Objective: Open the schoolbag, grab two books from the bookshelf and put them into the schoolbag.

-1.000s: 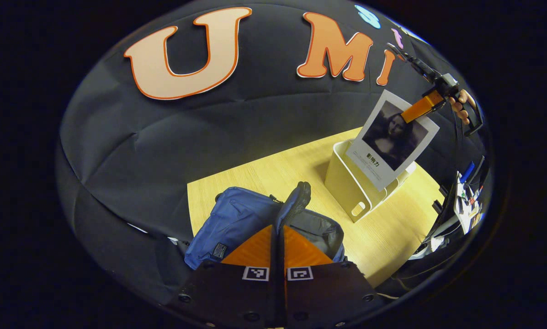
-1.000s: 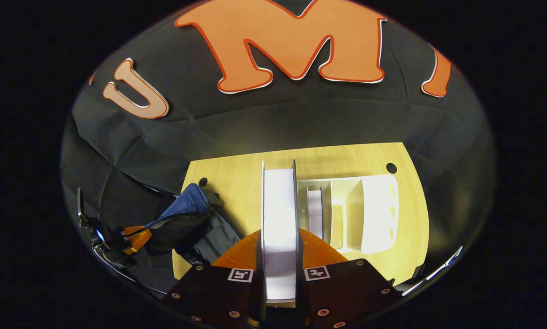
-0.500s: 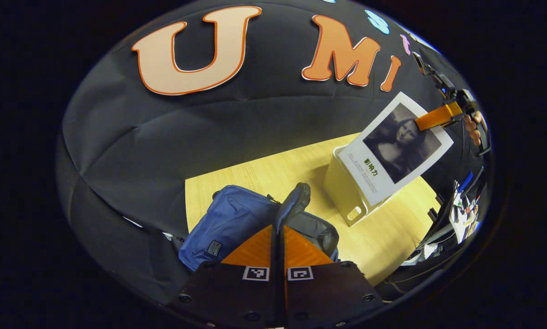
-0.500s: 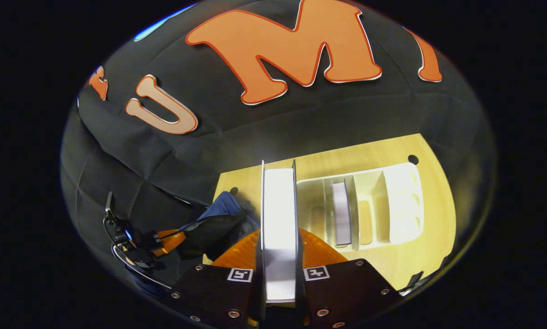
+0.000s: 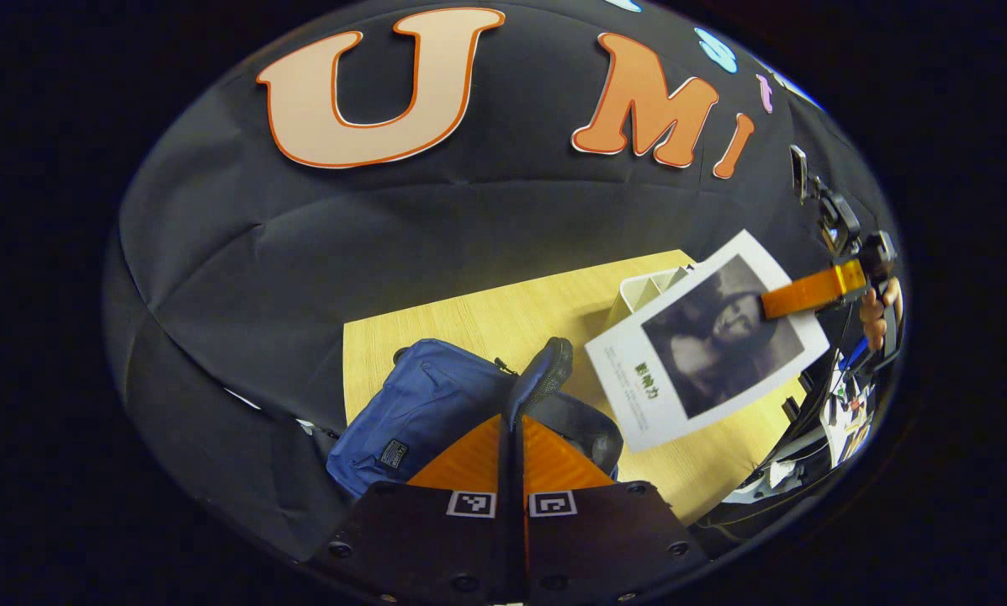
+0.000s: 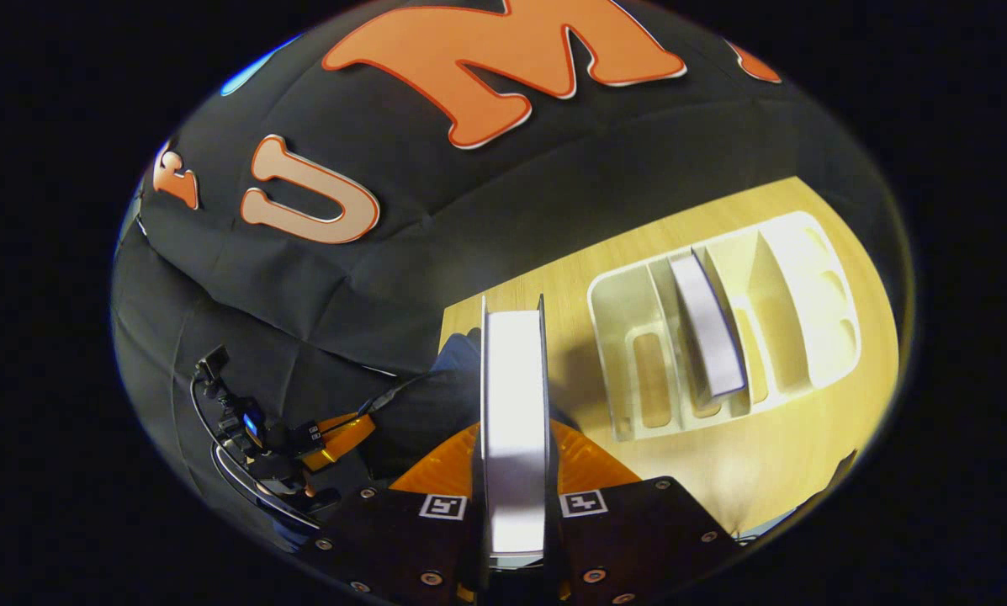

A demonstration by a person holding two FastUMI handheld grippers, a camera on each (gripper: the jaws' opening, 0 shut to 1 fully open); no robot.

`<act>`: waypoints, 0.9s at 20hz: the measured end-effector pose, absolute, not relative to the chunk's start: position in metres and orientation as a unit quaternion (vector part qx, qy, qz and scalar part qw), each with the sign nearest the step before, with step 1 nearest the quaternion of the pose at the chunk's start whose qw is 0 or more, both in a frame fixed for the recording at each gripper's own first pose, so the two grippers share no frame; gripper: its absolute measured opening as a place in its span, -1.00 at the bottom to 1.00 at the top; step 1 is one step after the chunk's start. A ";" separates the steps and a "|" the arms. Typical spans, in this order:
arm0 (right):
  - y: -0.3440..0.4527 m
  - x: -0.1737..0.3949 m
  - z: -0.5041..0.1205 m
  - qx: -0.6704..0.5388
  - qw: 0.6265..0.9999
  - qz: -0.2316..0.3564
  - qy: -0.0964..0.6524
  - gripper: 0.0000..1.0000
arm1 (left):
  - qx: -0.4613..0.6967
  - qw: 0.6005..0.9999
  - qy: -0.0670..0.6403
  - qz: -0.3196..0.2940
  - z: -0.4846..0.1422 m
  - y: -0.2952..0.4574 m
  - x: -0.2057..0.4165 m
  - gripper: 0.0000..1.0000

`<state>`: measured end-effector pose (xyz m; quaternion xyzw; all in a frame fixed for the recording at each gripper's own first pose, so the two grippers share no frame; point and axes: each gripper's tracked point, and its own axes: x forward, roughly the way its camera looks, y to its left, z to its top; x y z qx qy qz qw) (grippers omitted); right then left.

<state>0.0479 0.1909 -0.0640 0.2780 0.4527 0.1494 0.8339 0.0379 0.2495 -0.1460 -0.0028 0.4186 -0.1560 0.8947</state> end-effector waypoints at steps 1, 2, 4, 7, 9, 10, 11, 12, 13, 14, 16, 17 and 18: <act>0.198 0.042 -0.073 0.290 0.828 0.148 0.457 -0.49 | -0.004 0.895 0.418 -0.157 -0.146 0.251 0.037 -0.99; 0.206 0.041 -0.082 0.300 0.823 0.149 0.459 -0.49 | -0.006 0.894 0.419 -0.159 -0.146 0.250 0.038 -0.99; 0.221 0.036 -0.094 0.316 0.815 0.153 0.461 -0.49 | -0.012 0.892 0.421 -0.163 -0.146 0.248 0.036 -0.99; 0.243 0.032 -0.113 0.339 0.804 0.147 0.466 -0.49 | -0.022 0.892 0.421 -0.164 -0.147 0.247 0.037 -0.99; 0.258 0.030 -0.125 0.355 0.797 0.143 0.468 -0.49 | -0.026 0.892 0.419 -0.165 -0.146 0.245 0.037 -0.99; 0.266 0.029 -0.132 0.359 0.794 0.140 0.469 -0.49 | -0.028 0.892 0.419 -0.167 -0.146 0.245 0.036 -0.99; 0.272 0.028 -0.135 0.361 0.795 0.135 0.468 -0.50 | -0.030 0.892 0.419 -0.168 -0.146 0.244 0.036 -0.99; 0.277 0.030 -0.140 0.361 0.798 0.131 0.465 -0.49 | -0.032 0.892 0.419 -0.168 -0.147 0.243 0.036 -0.99; 0.282 0.032 -0.143 0.365 0.800 0.122 0.460 -0.50 | -0.034 0.892 0.418 -0.168 -0.146 0.241 0.037 -0.99; 0.288 0.036 -0.147 0.370 0.802 0.113 0.454 -0.50 | -0.036 0.892 0.418 -0.168 -0.147 0.241 0.036 -0.99; 0.303 0.039 -0.161 0.371 0.805 0.110 0.450 -0.50 | -0.039 0.895 0.412 -0.169 -0.146 0.239 0.037 -0.99; 0.311 0.038 -0.170 0.370 0.803 0.113 0.453 -0.51 | -0.040 0.894 0.412 -0.170 -0.146 0.238 0.037 -0.99; 0.319 0.036 -0.176 0.377 0.797 0.114 0.457 -0.51 | -0.041 0.894 0.413 -0.171 -0.147 0.237 0.036 -0.99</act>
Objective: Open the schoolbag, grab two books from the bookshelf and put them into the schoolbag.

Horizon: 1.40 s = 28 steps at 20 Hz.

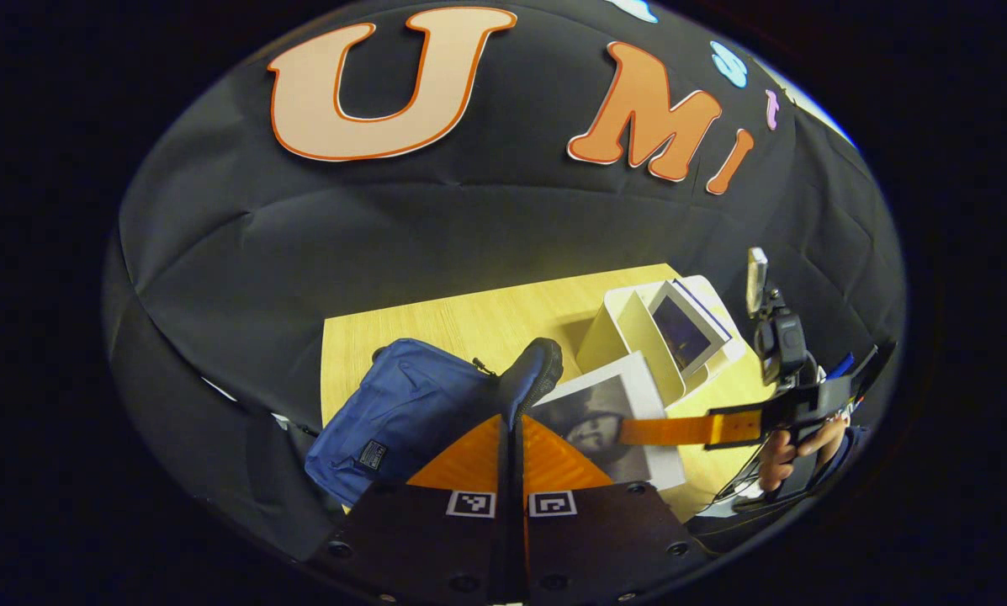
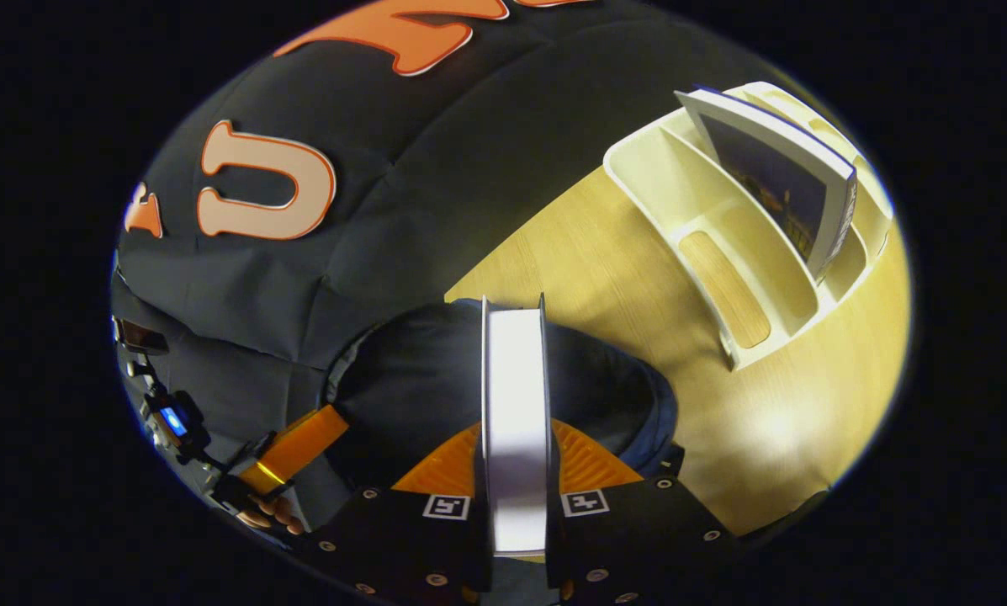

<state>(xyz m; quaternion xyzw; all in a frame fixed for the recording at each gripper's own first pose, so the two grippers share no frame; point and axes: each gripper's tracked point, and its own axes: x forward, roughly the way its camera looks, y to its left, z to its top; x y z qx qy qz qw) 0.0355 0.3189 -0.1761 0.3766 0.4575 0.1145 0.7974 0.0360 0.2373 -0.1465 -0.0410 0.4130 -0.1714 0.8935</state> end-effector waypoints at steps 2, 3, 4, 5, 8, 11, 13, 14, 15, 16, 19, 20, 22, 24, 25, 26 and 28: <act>0.337 0.039 -0.191 0.391 0.791 0.112 0.458 -0.50 | -0.042 0.893 0.412 -0.176 -0.146 0.236 0.034 -0.99; 0.345 0.041 -0.197 0.397 0.790 0.110 0.454 -0.50 | -0.041 0.893 0.412 -0.178 -0.146 0.235 0.033 -0.99; 0.349 0.044 -0.202 0.405 0.790 0.106 0.449 -0.51 | -0.043 0.892 0.411 -0.181 -0.145 0.234 0.030 -0.99; 0.355 0.045 -0.202 0.415 0.789 0.102 0.440 -0.51 | -0.044 0.891 0.412 -0.184 -0.145 0.232 0.028 -0.99; 0.363 0.052 -0.217 0.437 0.787 0.093 0.425 -0.51 | -0.055 0.888 0.413 -0.192 -0.146 0.225 0.023 -0.99; 0.372 0.059 -0.230 0.433 0.794 0.089 0.417 -0.51 | -0.062 0.884 0.418 -0.199 -0.148 0.220 0.018 -0.99; 0.379 0.063 -0.235 0.431 0.800 0.087 0.408 -0.51 | -0.066 0.883 0.418 -0.203 -0.148 0.216 0.015 -0.99; 0.382 0.065 -0.239 0.432 0.801 0.085 0.404 -0.51 | -0.065 0.881 0.420 -0.207 -0.148 0.215 0.013 -0.99; 0.389 0.067 -0.242 0.434 0.801 0.087 0.404 -0.51 | -0.066 0.881 0.420 -0.210 -0.149 0.212 0.012 -0.99; 0.393 0.071 -0.244 0.440 0.800 0.085 0.398 -0.51 | -0.065 0.879 0.421 -0.214 -0.149 0.209 0.008 -0.99; 0.404 0.079 -0.251 0.449 0.798 0.085 0.392 -0.30 | -0.062 0.878 0.424 -0.216 -0.150 0.206 0.007 -0.99; 0.409 0.079 -0.254 0.447 0.796 0.085 0.400 -0.48 | -0.062 0.878 0.423 -0.214 -0.150 0.207 0.006 -0.99; 0.410 0.071 -0.262 0.421 0.794 0.079 0.431 -0.32 | -0.064 0.879 0.424 -0.209 -0.151 0.211 0.006 -0.99; 0.405 0.063 -0.270 0.391 0.798 0.077 0.452 0.29 | -0.070 0.879 0.425 -0.203 -0.152 0.215 0.006 -0.99; 0.403 0.063 -0.268 0.381 0.801 0.078 0.455 0.22 | -0.073 0.880 0.424 -0.203 -0.152 0.214 0.008 -0.99; 0.395 0.059 -0.270 0.366 0.804 0.074 0.463 0.15 | -0.074 0.880 0.423 -0.202 -0.153 0.214 0.008 -0.99; 0.377 0.055 -0.265 0.342 0.813 0.064 0.466 0.76 | -0.073 0.880 0.424 -0.201 -0.153 0.213 0.009 -0.99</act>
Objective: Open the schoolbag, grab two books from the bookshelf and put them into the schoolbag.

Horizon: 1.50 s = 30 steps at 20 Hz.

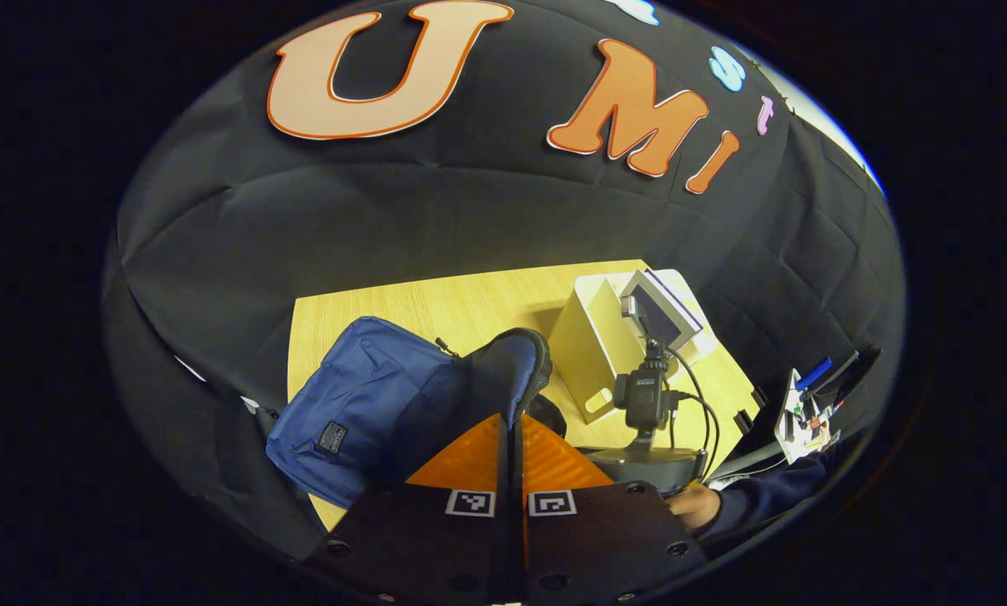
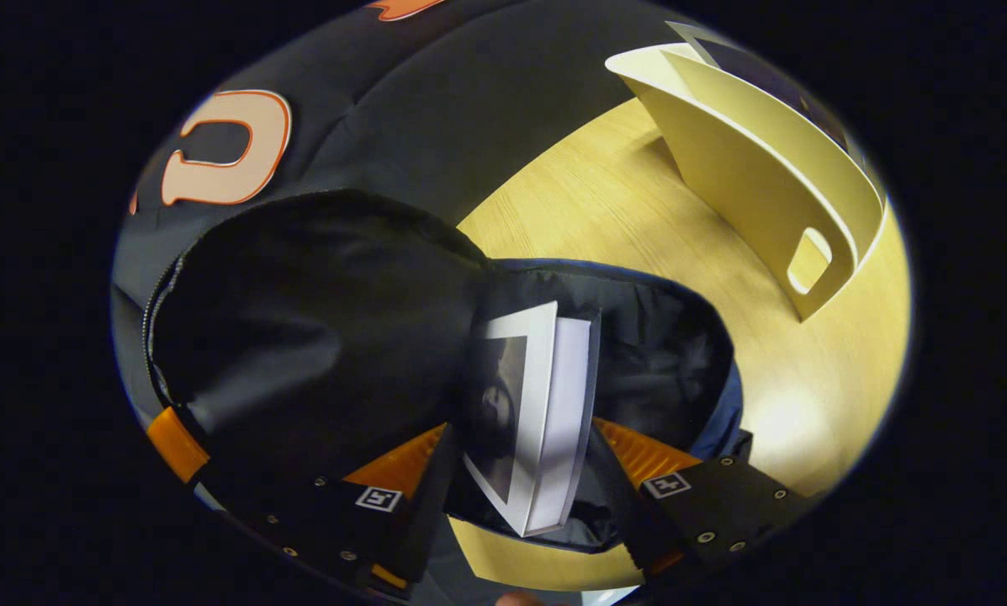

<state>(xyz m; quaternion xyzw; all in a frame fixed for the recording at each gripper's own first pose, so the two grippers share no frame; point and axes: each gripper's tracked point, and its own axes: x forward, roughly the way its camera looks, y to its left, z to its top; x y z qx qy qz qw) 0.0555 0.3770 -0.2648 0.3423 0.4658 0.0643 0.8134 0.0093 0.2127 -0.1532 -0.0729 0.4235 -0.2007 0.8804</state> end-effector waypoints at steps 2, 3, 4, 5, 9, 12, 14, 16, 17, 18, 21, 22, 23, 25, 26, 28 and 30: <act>0.351 0.061 -0.252 0.318 0.838 0.043 0.441 0.88 | -0.072 0.881 0.423 -0.197 -0.154 0.213 0.010 -0.99; 0.336 0.068 -0.241 0.297 0.855 0.038 0.424 0.88 | -0.070 0.879 0.429 -0.196 -0.157 0.213 0.011 -0.99; 0.320 0.074 -0.232 0.274 0.869 0.032 0.410 0.88 | -0.075 0.879 0.428 -0.196 -0.157 0.211 0.010 -0.99; 0.308 0.079 -0.222 0.257 0.881 0.029 0.396 0.89 | -0.076 0.878 0.428 -0.198 -0.157 0.209 0.010 -0.99; 0.259 0.088 -0.190 0.215 0.902 0.006 0.373 0.89 | -0.069 0.879 0.428 -0.198 -0.157 0.207 0.013 -0.99; 0.222 0.091 -0.165 0.148 0.925 -0.009 0.350 0.90 | -0.071 0.878 0.430 -0.199 -0.161 0.204 0.014 -0.99; 0.203 0.093 -0.145 0.113 0.937 -0.018 0.332 0.90 | -0.074 0.876 0.432 -0.200 -0.163 0.203 0.014 -0.99; 0.189 0.095 -0.132 0.098 0.939 -0.024 0.330 0.91 | -0.072 0.877 0.432 -0.200 -0.164 0.201 0.014 -0.99; 0.179 0.095 -0.126 0.090 0.939 -0.030 0.331 0.92 | -0.070 0.877 0.431 -0.200 -0.163 0.200 0.015 -0.99; 0.169 0.096 -0.122 0.078 0.940 -0.035 0.331 0.94 | -0.068 0.878 0.431 -0.200 -0.163 0.201 0.015 -0.99; 0.122 0.100 -0.118 0.012 0.937 -0.061 0.343 0.95 | -0.069 0.878 0.430 -0.197 -0.166 0.201 0.013 -0.99; 0.103 0.105 -0.112 -0.011 0.936 -0.073 0.344 0.95 | -0.072 0.878 0.429 -0.199 -0.167 0.199 0.012 -0.99; 0.089 0.110 -0.107 -0.028 0.936 -0.079 0.342 0.95 | -0.076 0.877 0.430 -0.200 -0.168 0.198 0.010 -0.99; 0.066 0.118 -0.100 -0.050 0.931 -0.090 0.349 0.95 | -0.084 0.875 0.433 -0.198 -0.172 0.196 0.009 -0.99; 0.055 0.121 -0.101 -0.060 0.927 -0.098 0.358 0.94 | -0.086 0.875 0.434 -0.197 -0.173 0.196 0.009 -0.99; 0.044 0.128 -0.103 -0.074 0.919 -0.095 0.375 0.95 | -0.087 0.876 0.433 -0.196 -0.174 0.195 0.009 -0.99; 0.042 0.132 -0.113 -0.084 0.910 -0.083 0.398 0.95 | -0.091 0.874 0.436 -0.194 -0.176 0.194 0.007 -0.99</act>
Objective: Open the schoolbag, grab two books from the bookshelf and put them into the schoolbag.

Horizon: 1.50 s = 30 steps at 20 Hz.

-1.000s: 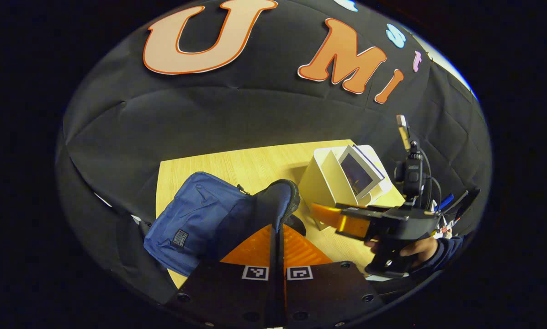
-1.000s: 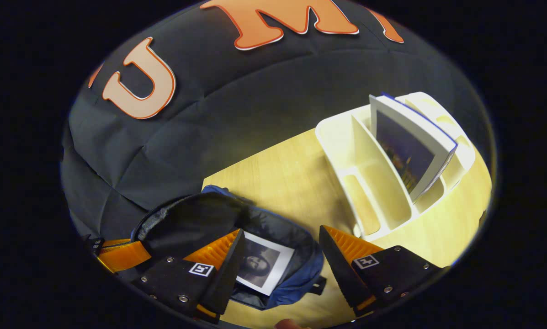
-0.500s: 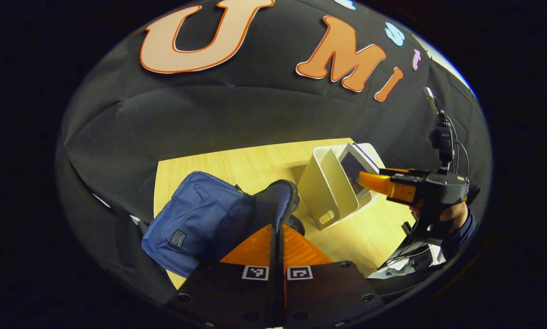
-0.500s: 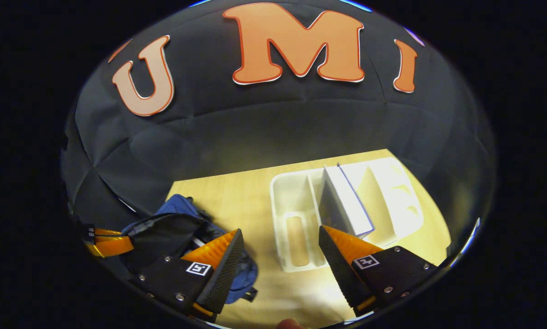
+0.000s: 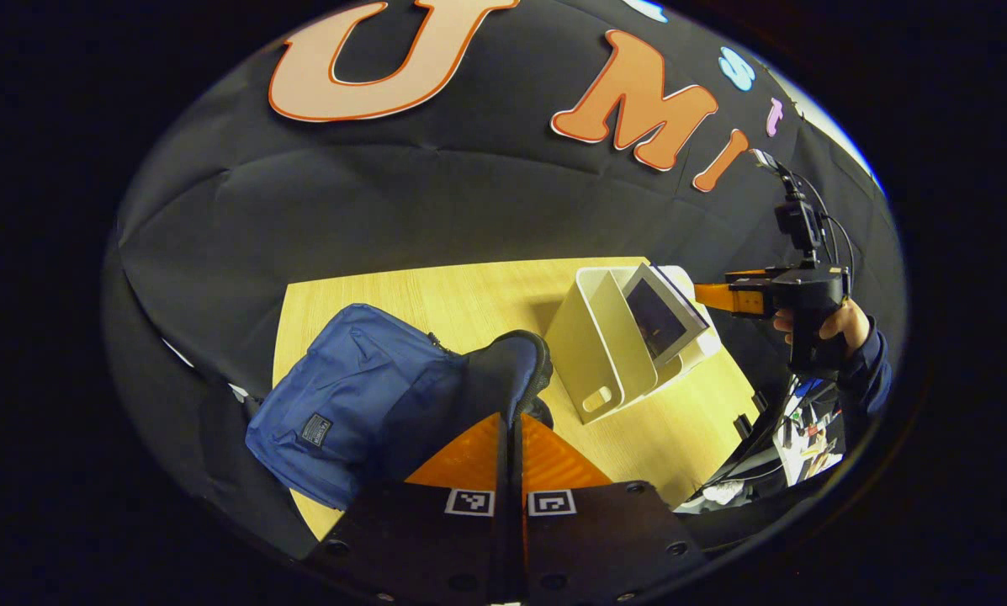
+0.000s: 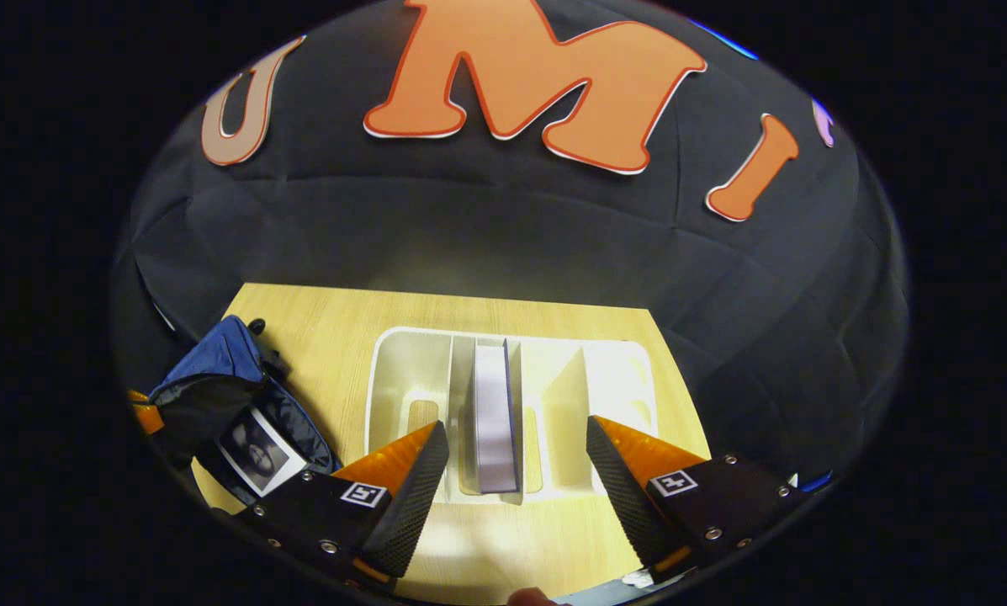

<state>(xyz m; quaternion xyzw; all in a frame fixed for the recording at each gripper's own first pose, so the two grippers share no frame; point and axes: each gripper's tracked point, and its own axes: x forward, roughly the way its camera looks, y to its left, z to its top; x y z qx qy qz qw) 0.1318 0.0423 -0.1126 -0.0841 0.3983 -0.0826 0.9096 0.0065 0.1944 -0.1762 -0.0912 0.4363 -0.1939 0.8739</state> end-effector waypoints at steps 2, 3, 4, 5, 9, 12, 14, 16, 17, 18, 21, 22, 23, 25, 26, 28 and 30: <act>0.043 0.135 -0.127 -0.078 0.899 -0.067 0.425 0.95 | -0.097 0.873 0.439 -0.190 -0.179 0.193 0.004 -0.99; 0.043 0.138 -0.133 -0.073 0.895 -0.062 0.435 0.95 | -0.101 0.873 0.439 -0.188 -0.180 0.193 0.006 -0.99; 0.042 0.142 -0.138 -0.071 0.891 -0.062 0.444 0.97 | -0.105 0.872 0.441 -0.185 -0.182 0.192 0.004 -0.99; 0.042 0.146 -0.144 -0.069 0.888 -0.057 0.451 0.97 | -0.109 0.870 0.444 -0.183 -0.184 0.191 0.004 -0.99; 0.037 0.161 -0.172 -0.067 0.865 -0.050 0.496 0.87 | -0.120 0.866 0.452 -0.176 -0.189 0.186 0.000 -0.99; 0.044 0.163 -0.191 -0.066 0.842 -0.035 0.534 0.44 | -0.129 0.863 0.456 -0.174 -0.194 0.184 -0.003 -0.99; 0.043 0.162 -0.201 -0.066 0.829 -0.036 0.554 0.12 | -0.135 0.862 0.457 -0.172 -0.197 0.183 -0.004 -0.99; 0.049 0.163 -0.200 -0.057 0.821 -0.025 0.567 -0.16 | -0.141 0.861 0.458 -0.173 -0.199 0.181 -0.007 -0.99; 0.048 0.162 -0.199 -0.053 0.817 -0.022 0.574 -0.19 | -0.144 0.859 0.459 -0.173 -0.200 0.179 -0.007 -0.99; 0.050 0.162 -0.198 -0.045 0.813 -0.021 0.580 -0.25 | -0.147 0.859 0.458 -0.172 -0.200 0.179 -0.008 -0.99; 0.051 0.158 -0.197 -0.040 0.805 -0.016 0.592 -0.19 | -0.151 0.860 0.456 -0.173 -0.200 0.177 -0.008 -0.99; 0.050 0.157 -0.196 -0.044 0.805 -0.013 0.592 -0.20 | -0.152 0.860 0.455 -0.173 -0.202 0.178 -0.008 -0.99; 0.049 0.154 -0.193 -0.047 0.805 -0.010 0.591 -0.38 | -0.154 0.860 0.455 -0.172 -0.202 0.176 -0.007 -0.99; 0.050 0.151 -0.183 -0.043 0.809 -0.005 0.586 -0.43 | -0.155 0.861 0.452 -0.173 -0.204 0.177 -0.006 -0.99; 0.050 0.150 -0.176 -0.039 0.812 -0.001 0.582 -0.44 | -0.155 0.861 0.452 -0.173 -0.203 0.177 -0.008 -0.99; 0.047 0.149 -0.162 -0.031 0.819 0.001 0.573 -0.46 | -0.153 0.862 0.451 -0.172 -0.202 0.177 -0.008 -0.99; 0.041 0.146 -0.145 -0.027 0.826 0.003 0.563 -0.46 | -0.150 0.863 0.451 -0.173 -0.201 0.177 -0.007 -0.99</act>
